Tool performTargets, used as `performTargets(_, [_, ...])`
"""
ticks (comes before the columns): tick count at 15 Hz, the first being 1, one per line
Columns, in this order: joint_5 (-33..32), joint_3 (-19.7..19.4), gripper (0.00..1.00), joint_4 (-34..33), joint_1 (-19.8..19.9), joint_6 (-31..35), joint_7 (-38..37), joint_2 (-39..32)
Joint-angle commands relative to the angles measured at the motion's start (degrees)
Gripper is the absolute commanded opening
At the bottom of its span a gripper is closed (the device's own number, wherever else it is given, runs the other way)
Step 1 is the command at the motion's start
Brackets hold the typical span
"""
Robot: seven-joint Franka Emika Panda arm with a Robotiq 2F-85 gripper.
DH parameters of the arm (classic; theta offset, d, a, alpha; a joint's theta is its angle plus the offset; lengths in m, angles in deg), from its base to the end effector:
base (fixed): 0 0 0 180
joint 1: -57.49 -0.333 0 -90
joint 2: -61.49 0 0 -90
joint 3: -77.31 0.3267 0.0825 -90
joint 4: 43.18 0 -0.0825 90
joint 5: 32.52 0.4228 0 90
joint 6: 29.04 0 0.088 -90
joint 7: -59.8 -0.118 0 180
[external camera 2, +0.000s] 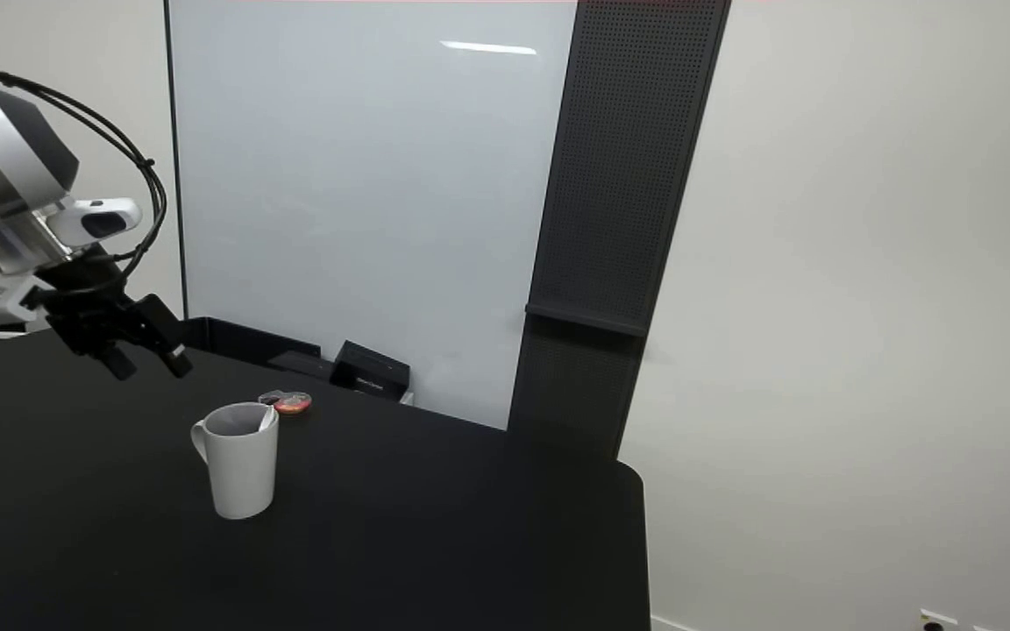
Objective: Pick up the white spoon from the table and put it in the mug cup
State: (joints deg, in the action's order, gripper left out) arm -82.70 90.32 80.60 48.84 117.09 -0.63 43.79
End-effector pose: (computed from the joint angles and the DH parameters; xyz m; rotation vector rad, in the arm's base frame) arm 0.5571 0.2279 0.2327 2.8244 0.0359 0.5313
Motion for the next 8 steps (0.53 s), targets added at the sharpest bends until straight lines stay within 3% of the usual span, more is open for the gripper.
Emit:
performTargets(1, [14.7,7.3,1.0,0.8,5.9,-1.5,16.1,-0.2])
performTargets(5, [32.3,12.6,1.0,-1.1,9.5,-10.6,34.4,-1.1])
performTargets(6, [30.8,3.6,1.0,0.6,0.9,-6.1,30.8,0.4])
performTargets(8, [34.4,4.8,1.0,0.2,1.9,-8.4,35.0,0.5])
